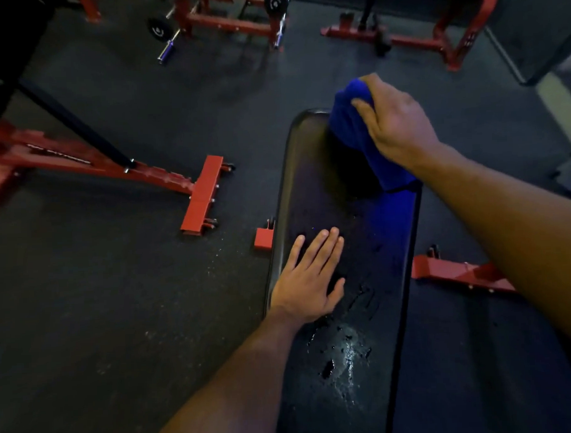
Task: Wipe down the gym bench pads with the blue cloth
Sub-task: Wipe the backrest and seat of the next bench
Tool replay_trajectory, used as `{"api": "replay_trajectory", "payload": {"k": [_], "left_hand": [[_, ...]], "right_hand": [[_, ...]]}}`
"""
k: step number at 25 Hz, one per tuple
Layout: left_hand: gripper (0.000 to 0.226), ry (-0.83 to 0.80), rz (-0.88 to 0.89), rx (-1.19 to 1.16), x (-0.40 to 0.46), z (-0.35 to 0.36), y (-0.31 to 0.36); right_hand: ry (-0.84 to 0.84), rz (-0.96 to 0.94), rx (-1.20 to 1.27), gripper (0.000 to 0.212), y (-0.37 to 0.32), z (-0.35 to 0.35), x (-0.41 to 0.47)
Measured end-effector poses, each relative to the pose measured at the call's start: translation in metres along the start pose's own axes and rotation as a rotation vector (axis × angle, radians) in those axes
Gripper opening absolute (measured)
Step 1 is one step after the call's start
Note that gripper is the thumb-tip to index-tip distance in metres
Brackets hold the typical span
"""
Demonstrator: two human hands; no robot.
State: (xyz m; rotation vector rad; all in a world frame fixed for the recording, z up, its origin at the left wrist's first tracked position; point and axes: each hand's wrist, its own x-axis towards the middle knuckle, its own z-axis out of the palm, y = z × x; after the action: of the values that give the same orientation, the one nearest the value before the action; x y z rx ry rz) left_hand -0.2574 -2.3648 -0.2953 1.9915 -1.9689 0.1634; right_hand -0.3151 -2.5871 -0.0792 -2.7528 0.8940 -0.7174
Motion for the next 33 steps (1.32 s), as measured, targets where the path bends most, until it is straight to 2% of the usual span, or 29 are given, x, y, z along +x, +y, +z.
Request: {"api": "replay_trajectory", "payload": {"k": [2,4,8,10,15,16,18,20,21,23,26,28,31,33], "left_hand": [[0.075,-0.005,0.015,-0.005,-0.002,0.0,0.0],[0.074,-0.022,0.019,-0.026,-0.001,-0.006,0.001],[0.074,0.0,0.01,-0.066,-0.003,-0.006,0.0],[0.076,0.025,0.011,-0.086,-0.005,0.0,-0.003],[0.075,0.075,0.015,-0.138,-0.004,0.009,-0.003],[0.074,0.073,0.014,-0.147,-0.003,0.009,-0.004],[0.074,0.076,0.017,-0.157,-0.004,0.01,-0.004],[0.073,0.082,0.016,-0.158,-0.005,0.01,-0.003],[0.073,0.082,0.016,-0.16,-0.004,0.009,-0.005],[0.072,0.071,0.019,-0.162,-0.003,0.007,-0.007],[0.071,0.024,0.018,-0.164,-0.015,0.003,-0.005],[0.072,0.018,-0.038,-0.14,-0.037,0.009,0.0],[0.075,0.04,-0.047,-0.112,-0.052,0.015,0.001],[0.076,0.05,-0.042,-0.101,-0.051,0.013,0.002]], "right_hand": [[-0.044,0.006,-0.04,0.036,-0.007,0.001,0.01],[-0.135,-0.025,-0.122,0.05,-0.016,-0.003,0.011],[-0.293,-0.211,-0.326,0.064,-0.03,0.001,0.014],[-0.291,-0.328,-0.371,0.06,-0.037,0.008,0.02],[-0.141,-0.74,-0.419,0.033,-0.092,0.046,0.069],[-0.183,-0.802,-0.425,0.032,-0.101,0.06,0.077],[-0.455,-0.887,-0.473,0.035,-0.1,0.084,0.077],[-0.737,-0.827,-0.668,0.04,-0.087,0.102,0.065],[-0.769,-0.806,-0.779,0.044,-0.081,0.106,0.062],[-0.768,-0.747,-0.91,0.055,-0.079,0.105,0.067],[-0.899,-0.515,-0.91,0.072,-0.088,0.094,0.082],[-0.945,-0.462,-0.958,0.081,-0.087,0.095,0.082],[-0.905,-0.415,-0.994,0.075,-0.091,0.102,0.067],[-0.909,-0.492,-0.989,0.069,-0.103,0.112,0.043]]}}
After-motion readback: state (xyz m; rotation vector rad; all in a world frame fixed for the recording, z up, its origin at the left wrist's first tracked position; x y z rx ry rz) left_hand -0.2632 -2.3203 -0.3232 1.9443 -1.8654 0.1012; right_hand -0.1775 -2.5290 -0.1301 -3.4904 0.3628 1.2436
